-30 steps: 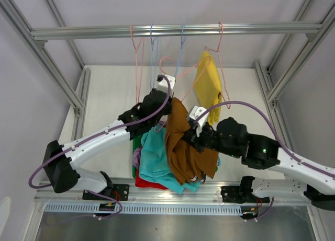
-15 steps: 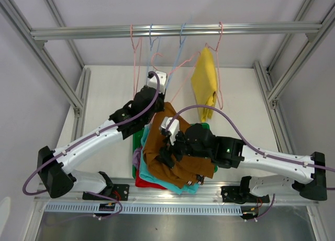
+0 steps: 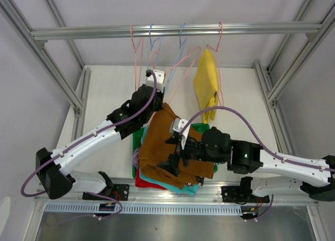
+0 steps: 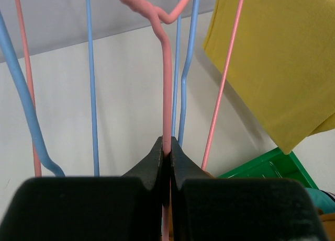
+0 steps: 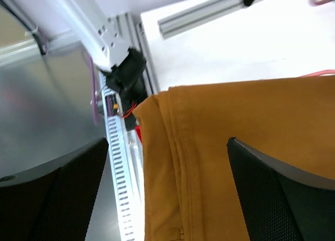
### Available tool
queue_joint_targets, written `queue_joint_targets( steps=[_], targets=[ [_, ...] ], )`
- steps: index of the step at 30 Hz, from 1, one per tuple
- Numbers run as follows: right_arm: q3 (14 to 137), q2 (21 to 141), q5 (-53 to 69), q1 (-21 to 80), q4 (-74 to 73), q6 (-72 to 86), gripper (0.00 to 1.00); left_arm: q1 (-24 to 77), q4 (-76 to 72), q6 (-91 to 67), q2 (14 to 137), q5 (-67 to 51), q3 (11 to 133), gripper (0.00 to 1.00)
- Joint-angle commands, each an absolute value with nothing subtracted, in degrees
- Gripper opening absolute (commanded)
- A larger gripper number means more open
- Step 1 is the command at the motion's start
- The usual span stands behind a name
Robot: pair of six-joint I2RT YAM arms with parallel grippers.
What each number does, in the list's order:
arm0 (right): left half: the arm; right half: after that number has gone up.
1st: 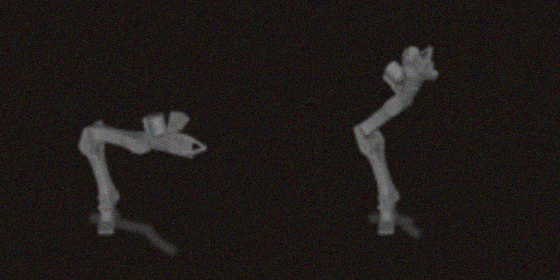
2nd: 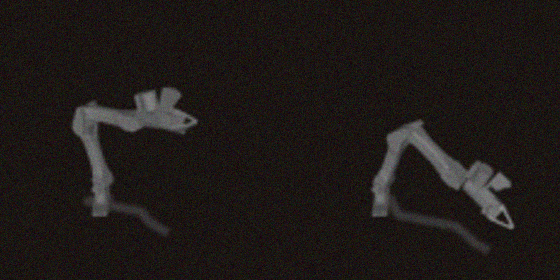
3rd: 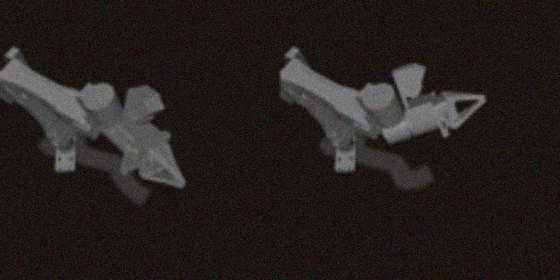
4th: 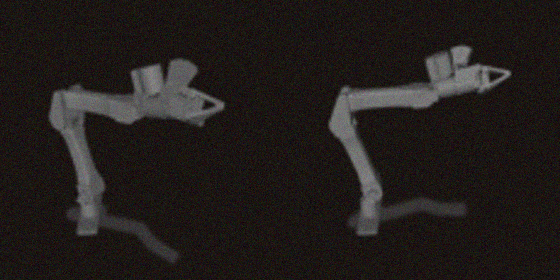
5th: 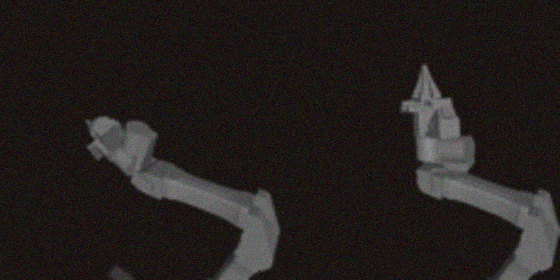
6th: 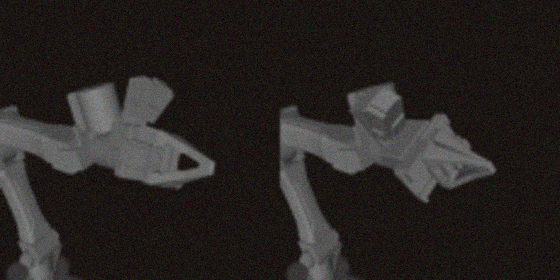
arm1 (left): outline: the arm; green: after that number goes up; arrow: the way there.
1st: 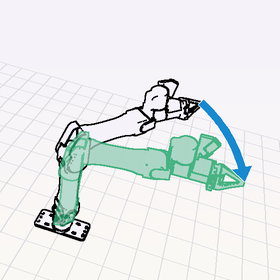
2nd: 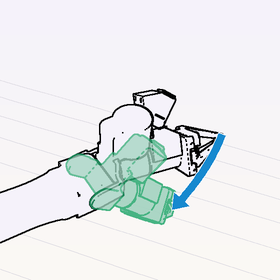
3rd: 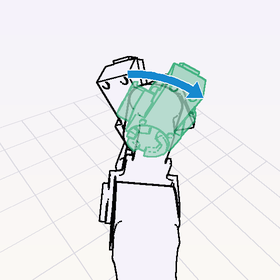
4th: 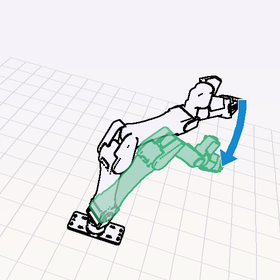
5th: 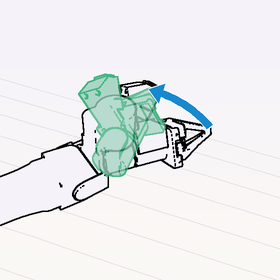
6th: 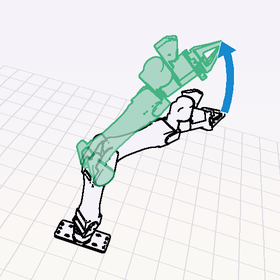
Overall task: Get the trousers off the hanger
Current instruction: Place the trousers in the bin.
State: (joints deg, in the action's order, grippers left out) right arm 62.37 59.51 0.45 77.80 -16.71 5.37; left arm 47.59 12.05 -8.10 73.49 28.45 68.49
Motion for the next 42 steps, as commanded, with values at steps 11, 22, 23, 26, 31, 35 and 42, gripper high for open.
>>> queue_joint_targets(
  steps=[11, 22, 23, 26, 31, 35, 42],
  targets=[
    [54.85, 60.63, -16.61, 73.93, -5.02, 3.16, 0.96, 47.02, 9.23, -9.05, 71.46, 28.92, 72.42, 0.01],
    [41.76, 73.21, -9.76, 68.55, 8.07, 10.80, 0.96, 47.11, 9.32, -9.05, 70.84, 28.56, 72.51, 0.01],
    [40.70, 73.30, -9.49, 68.73, 8.35, 11.94, 0.96, 47.11, 9.40, -9.05, 70.75, 28.48, 72.16, 0.01],
    [38.76, 72.08, -10.81, 69.43, 7.13, 12.74, 0.96, 47.11, 9.49, -9.32, 70.75, 27.86, 72.60, 0.01],
    [40.07, 68.91, -10.73, 68.47, 3.52, 11.87, 0.98, 47.11, 9.93, -9.40, 70.49, 27.51, 72.95, 0.01],
    [39.55, 70.74, -9.93, 68.38, 3.43, 12.65, 0.98, 47.20, 10.19, -9.40, 70.22, 26.81, 73.04, 0.00],
    [39.81, 70.15, -11.51, 69.78, 2.99, 13.89, 0.98, 48.34, 10.90, -8.27, 70.22, 26.10, 73.56, 0.01]
  ],
)
